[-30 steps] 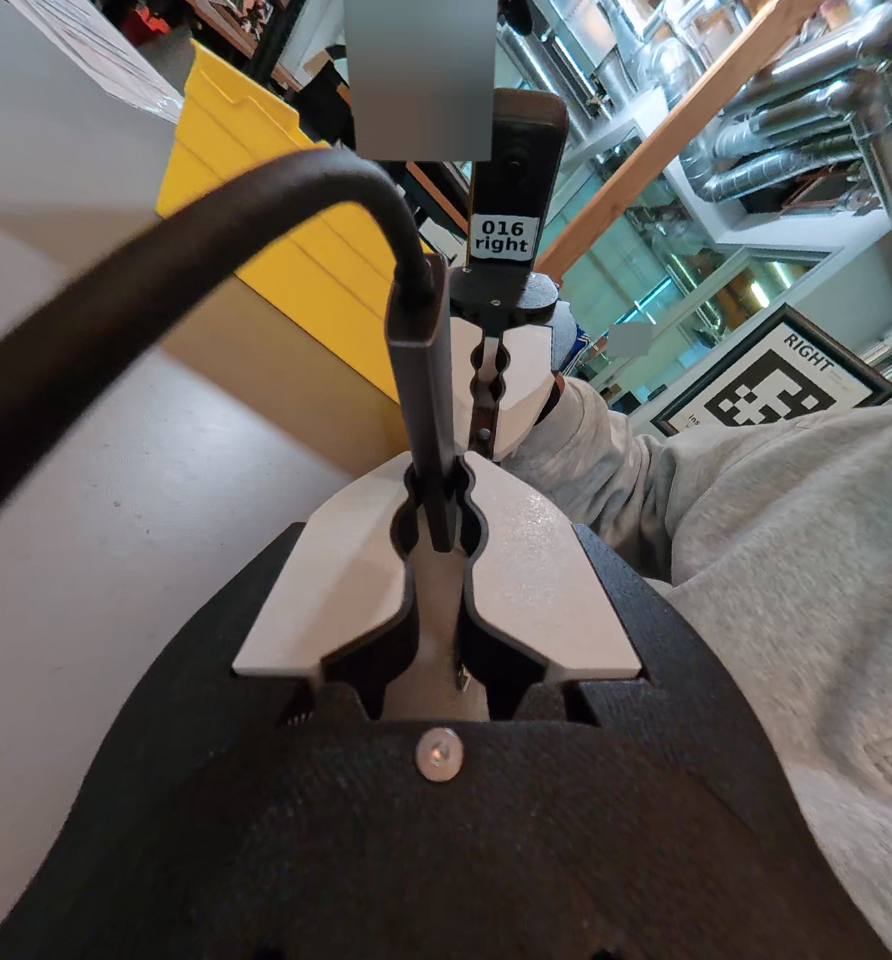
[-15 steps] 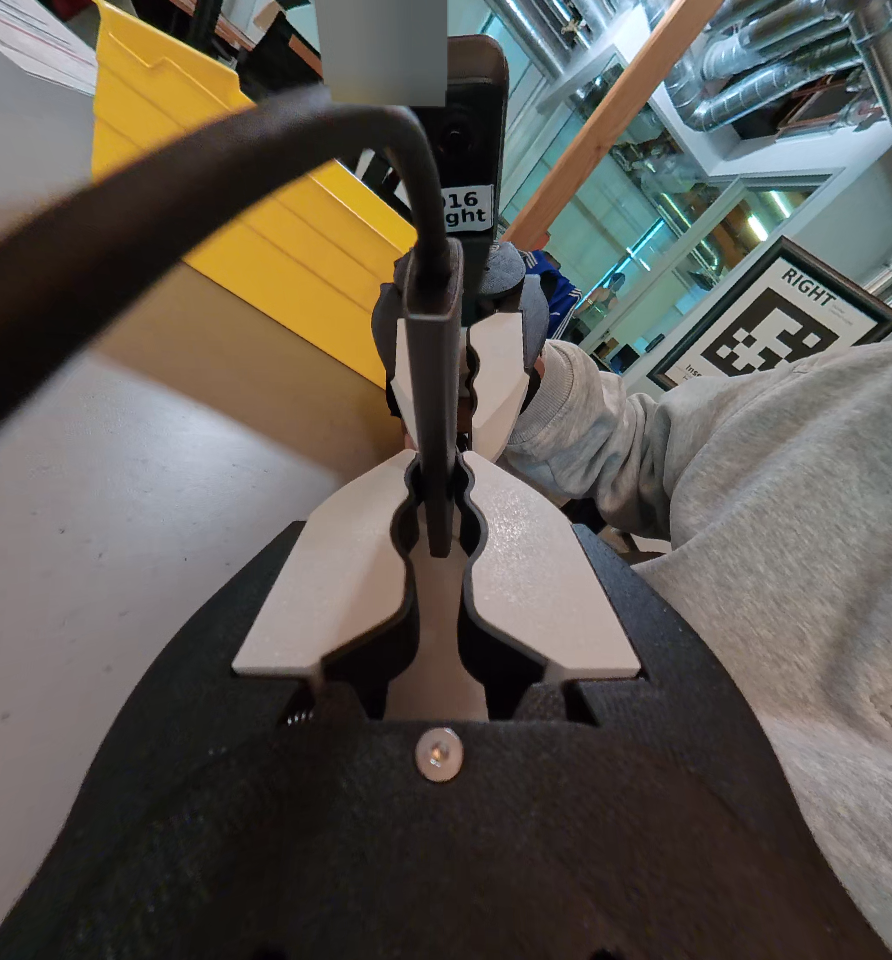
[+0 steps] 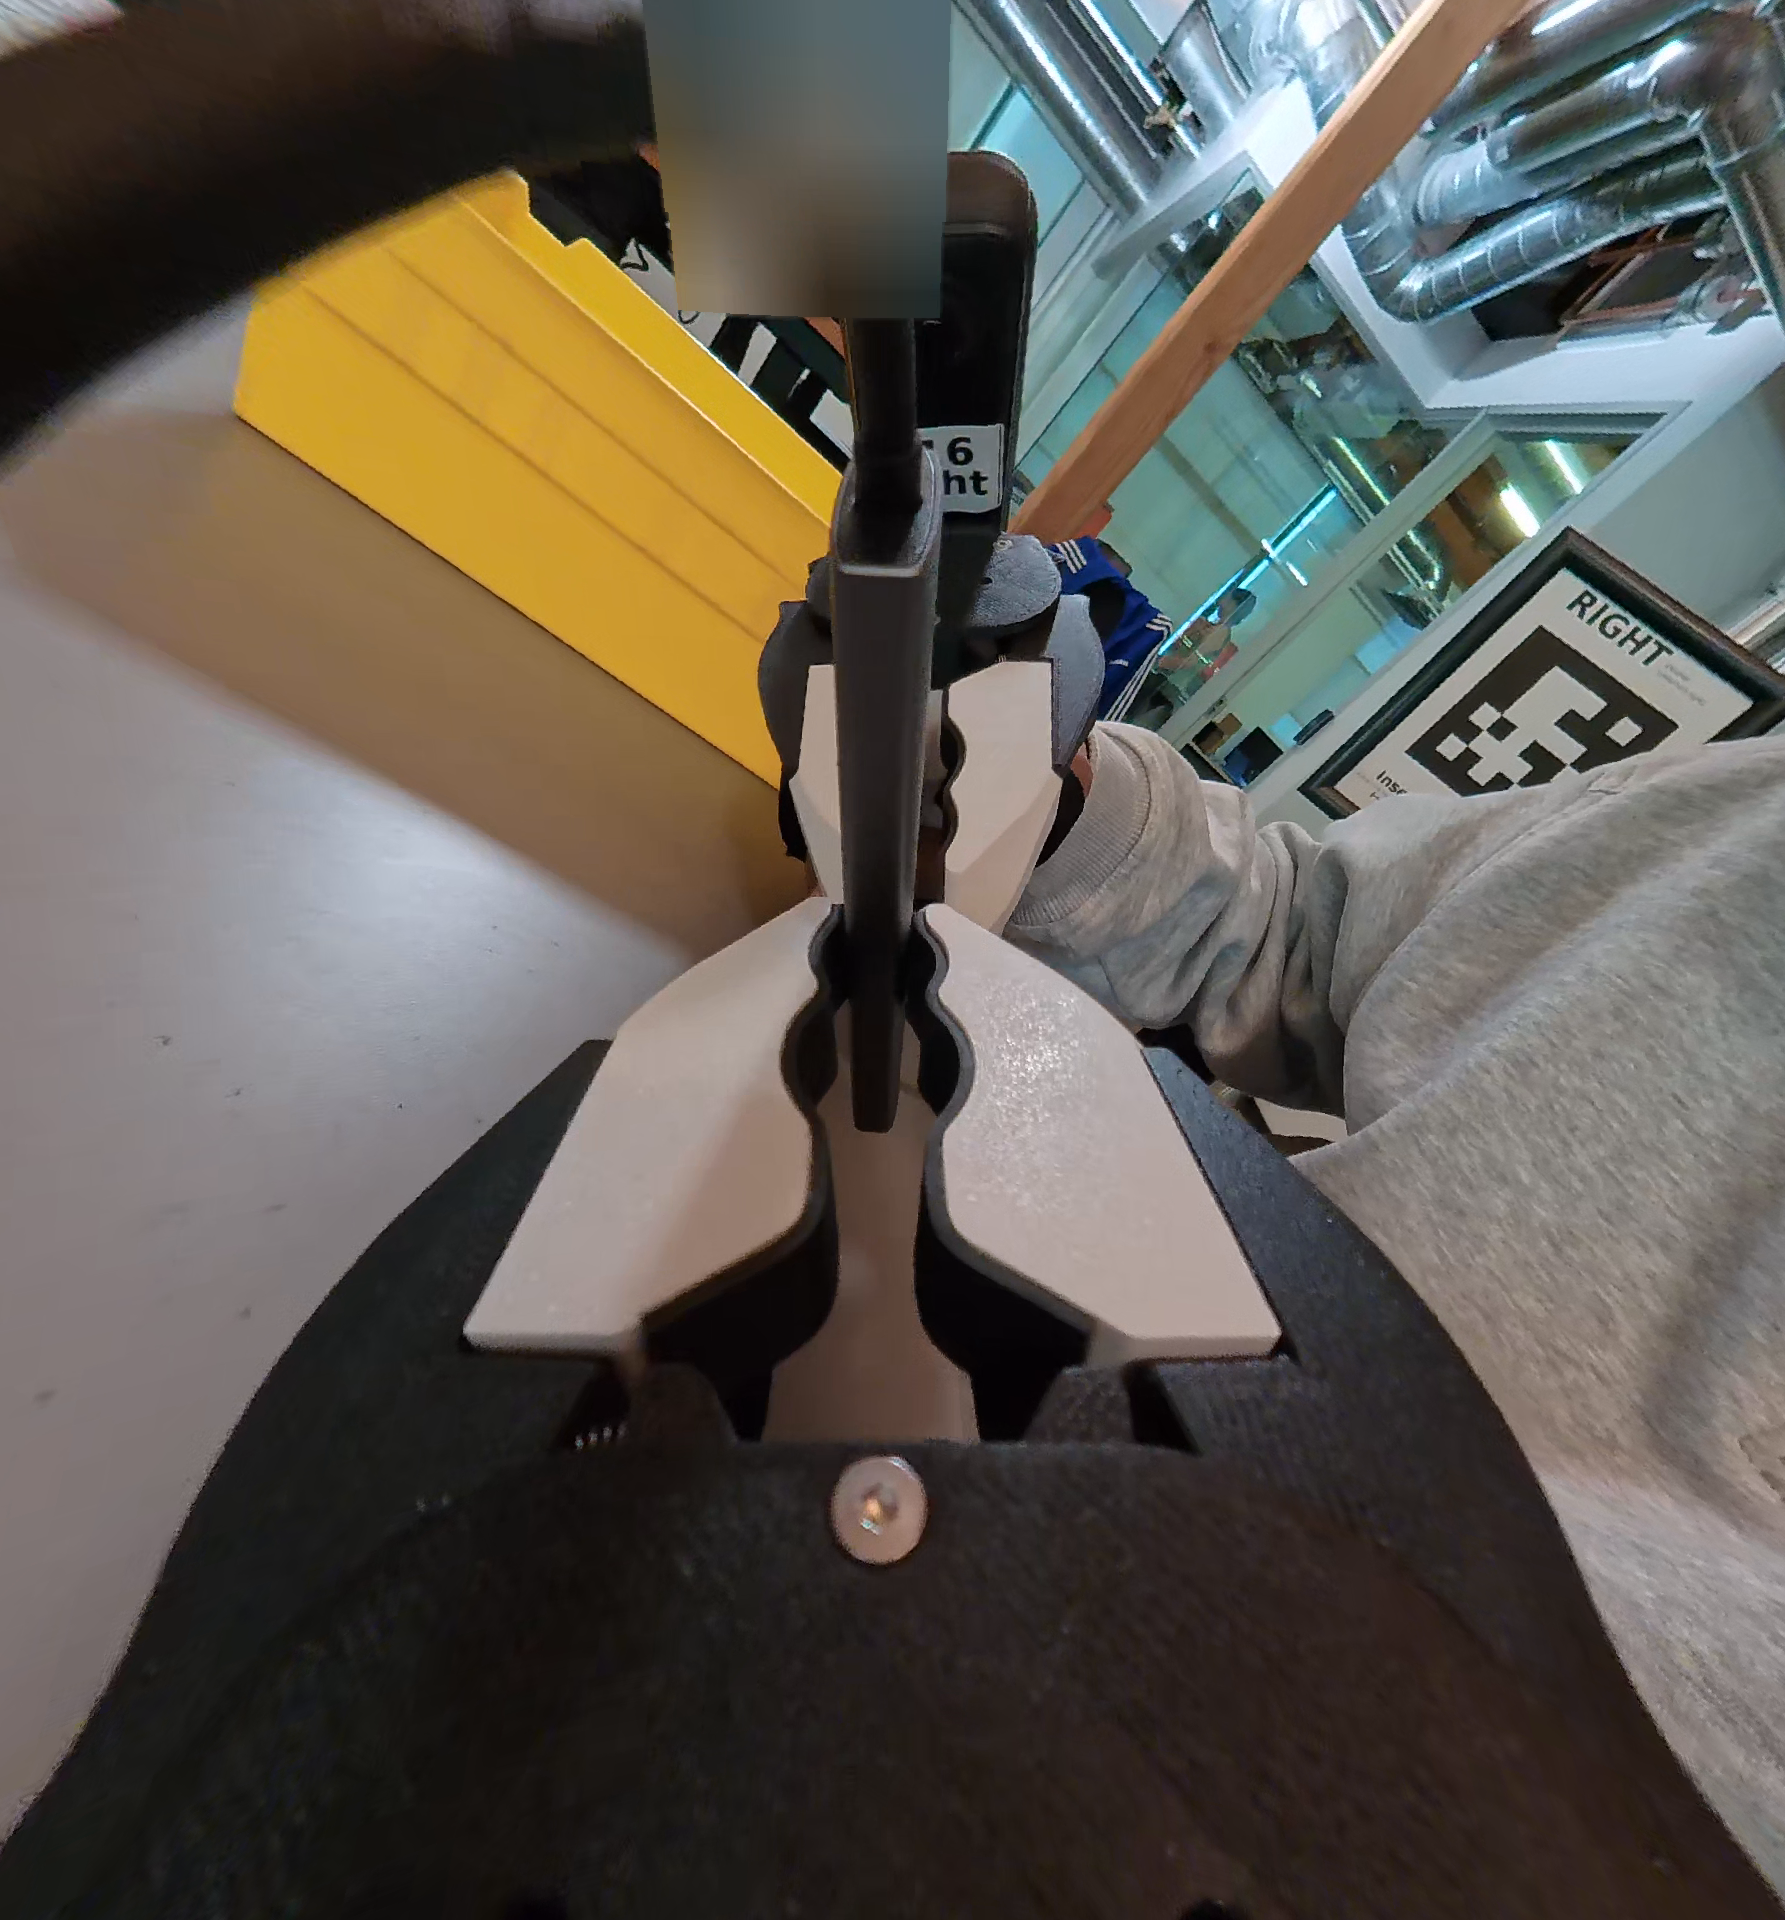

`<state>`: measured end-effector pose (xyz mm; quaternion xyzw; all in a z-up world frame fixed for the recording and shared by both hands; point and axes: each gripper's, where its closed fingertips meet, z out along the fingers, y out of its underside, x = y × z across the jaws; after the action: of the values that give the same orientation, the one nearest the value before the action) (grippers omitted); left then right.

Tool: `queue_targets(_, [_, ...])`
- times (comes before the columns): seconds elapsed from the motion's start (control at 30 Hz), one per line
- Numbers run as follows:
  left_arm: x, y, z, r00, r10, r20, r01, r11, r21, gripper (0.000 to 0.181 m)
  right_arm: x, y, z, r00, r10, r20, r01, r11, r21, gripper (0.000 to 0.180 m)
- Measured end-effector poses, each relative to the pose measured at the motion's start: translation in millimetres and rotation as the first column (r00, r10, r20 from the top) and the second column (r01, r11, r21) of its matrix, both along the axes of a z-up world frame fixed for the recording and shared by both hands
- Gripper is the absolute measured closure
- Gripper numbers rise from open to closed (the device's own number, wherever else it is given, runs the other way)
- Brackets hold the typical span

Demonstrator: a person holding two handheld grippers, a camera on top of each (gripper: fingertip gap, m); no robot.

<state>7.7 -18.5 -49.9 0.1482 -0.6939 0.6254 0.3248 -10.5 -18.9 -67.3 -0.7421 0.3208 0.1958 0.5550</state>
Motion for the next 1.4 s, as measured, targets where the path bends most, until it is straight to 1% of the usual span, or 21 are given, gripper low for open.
queue_targets(0.37, [5.3,0.8,-0.5,0.999,0.023,-0.033,-0.023,1.0,-0.002,0.169,4.1,-1.9,3.7,1.0,-0.024,0.004,0.024,0.999,0.028,0.172])
queue_targets(0.77, [6.7,-0.4,-2.6,0.999,0.047,-0.01,-0.047,0.999,0.02,0.168,5.3,-1.7,3.1,0.999,-0.031,0.008,0.031,0.999,0.027,0.172])
queue_targets(1.2, [5.0,-2.7,-5.9,0.999,0.044,0.003,-0.044,0.998,0.048,0.167,6.6,1.3,2.6,0.999,-0.039,0.005,0.039,0.998,0.042,0.172])
queue_targets(1.4, [-0.3,-5.7,-9.7,1.0,0.019,-0.012,-0.018,0.997,0.074,0.164,8.5,4.1,4.6,0.998,-0.057,0.013,0.056,0.997,0.058,0.172])
